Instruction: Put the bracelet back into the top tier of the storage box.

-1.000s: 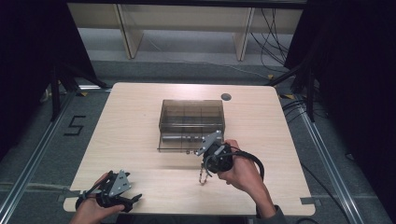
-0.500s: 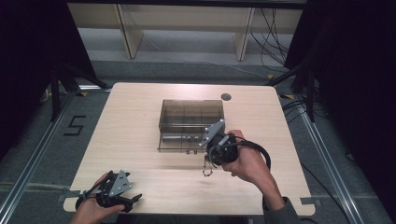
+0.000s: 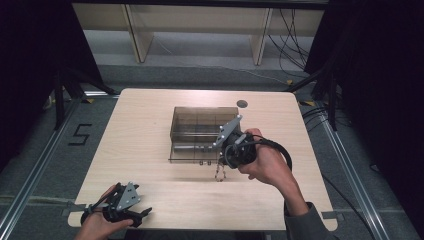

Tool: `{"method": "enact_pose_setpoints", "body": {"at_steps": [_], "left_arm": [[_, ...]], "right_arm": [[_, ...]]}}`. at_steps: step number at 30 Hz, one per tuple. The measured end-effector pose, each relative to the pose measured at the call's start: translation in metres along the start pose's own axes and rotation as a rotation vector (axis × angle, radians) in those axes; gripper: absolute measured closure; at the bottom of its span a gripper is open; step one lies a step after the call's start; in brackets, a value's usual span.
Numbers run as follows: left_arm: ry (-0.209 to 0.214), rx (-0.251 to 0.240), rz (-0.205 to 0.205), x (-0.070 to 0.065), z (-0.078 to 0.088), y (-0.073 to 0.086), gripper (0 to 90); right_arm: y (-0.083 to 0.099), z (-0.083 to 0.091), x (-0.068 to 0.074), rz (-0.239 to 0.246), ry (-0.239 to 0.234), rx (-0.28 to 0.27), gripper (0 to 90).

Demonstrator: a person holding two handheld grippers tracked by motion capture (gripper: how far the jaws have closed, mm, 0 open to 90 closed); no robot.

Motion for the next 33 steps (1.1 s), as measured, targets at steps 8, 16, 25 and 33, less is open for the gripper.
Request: {"method": "enact_pose_setpoints", "body": {"at_steps": [8, 16, 25, 33], "left_arm": [[0.003, -0.001, 0.002, 0.0, 0.0, 0.0, 15.9], [-0.001, 0.0, 0.001, 0.0, 0.0, 0.0, 15.8], [-0.001, 0.0, 0.0, 0.0, 0.0, 0.0, 15.9], [-0.001, -0.001, 0.001, 0.0, 0.0, 0.0, 15.9]], "right_arm": [[-0.004, 0.007, -0.005, -0.019, 0.012, 0.004, 82.9], [-0.007, 0.014, -0.013, -0.007, 0.024, -0.005, 82.9], [-0.013, 0.023, -0.019, -0.002, 0.042, -0.02, 82.9], [-0.018, 0.031, -0.027, -0.019, 0.063, -0.017, 82.9]]}}
Point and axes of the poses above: each handheld gripper's, and its own axes: z roughly backward along the jaws, y roughly out of its underside, x roughly to its left, the point moved 2 cm from there along -z, roughly forward along the jaws, and after that the axes turned 13 degrees about -x, right-handed, at the moved point
